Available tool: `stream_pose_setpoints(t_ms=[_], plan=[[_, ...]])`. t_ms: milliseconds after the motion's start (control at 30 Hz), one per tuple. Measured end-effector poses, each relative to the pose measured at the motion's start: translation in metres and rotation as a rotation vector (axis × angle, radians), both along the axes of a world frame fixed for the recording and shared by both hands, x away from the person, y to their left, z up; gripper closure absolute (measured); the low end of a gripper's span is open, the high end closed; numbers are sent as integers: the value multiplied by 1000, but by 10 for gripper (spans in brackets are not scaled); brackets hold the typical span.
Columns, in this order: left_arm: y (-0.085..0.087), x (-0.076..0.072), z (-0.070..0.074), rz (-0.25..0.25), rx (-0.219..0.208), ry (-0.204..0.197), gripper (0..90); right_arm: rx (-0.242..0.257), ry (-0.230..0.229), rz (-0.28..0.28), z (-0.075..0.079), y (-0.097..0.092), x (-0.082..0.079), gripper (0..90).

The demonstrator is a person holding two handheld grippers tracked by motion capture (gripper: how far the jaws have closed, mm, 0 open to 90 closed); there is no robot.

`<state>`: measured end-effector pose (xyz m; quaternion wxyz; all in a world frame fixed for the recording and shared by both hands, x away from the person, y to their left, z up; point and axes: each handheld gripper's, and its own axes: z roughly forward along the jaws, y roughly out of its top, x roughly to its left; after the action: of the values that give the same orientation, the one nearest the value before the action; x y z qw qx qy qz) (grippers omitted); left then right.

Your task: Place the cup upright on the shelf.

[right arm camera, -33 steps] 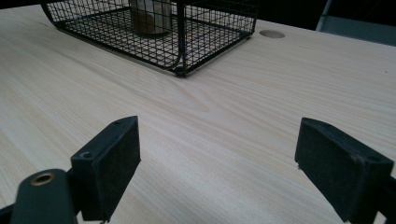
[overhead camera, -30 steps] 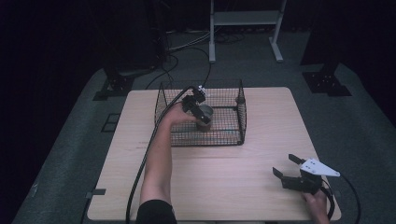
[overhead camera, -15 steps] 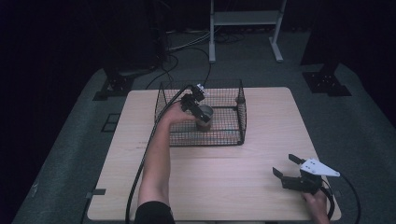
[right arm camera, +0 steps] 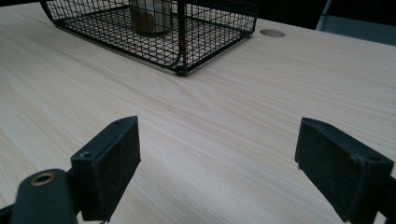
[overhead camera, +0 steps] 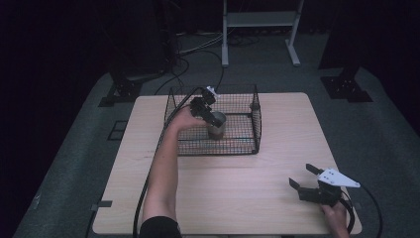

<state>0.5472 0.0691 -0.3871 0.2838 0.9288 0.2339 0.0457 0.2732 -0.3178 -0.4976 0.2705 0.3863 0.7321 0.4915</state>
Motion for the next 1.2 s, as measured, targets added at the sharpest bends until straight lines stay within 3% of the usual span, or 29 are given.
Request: stream_pose_setpoints(t_ms=[233,367,667,700,867,1133,1200], plan=[[1,-7,11,12,7,-40,70,-4,1,0,0,0,0,134],[5,-12,17,19,-16,-72,70,-6,1,1,0,1,0,134],[17,-25,27,36,-55,-85,70,-18,1,1,0,2,0,134],[19,-28,31,36,-53,-104,70,-20,1,0,0,2,0,135],[24,-38,37,32,-75,-116,70,-26,0,-2,0,3,0,134],[25,-49,43,26,-80,-127,70,-30,0,-6,0,3,0,134],[24,-53,45,22,-78,-147,70,-33,0,-8,0,3,0,134]])
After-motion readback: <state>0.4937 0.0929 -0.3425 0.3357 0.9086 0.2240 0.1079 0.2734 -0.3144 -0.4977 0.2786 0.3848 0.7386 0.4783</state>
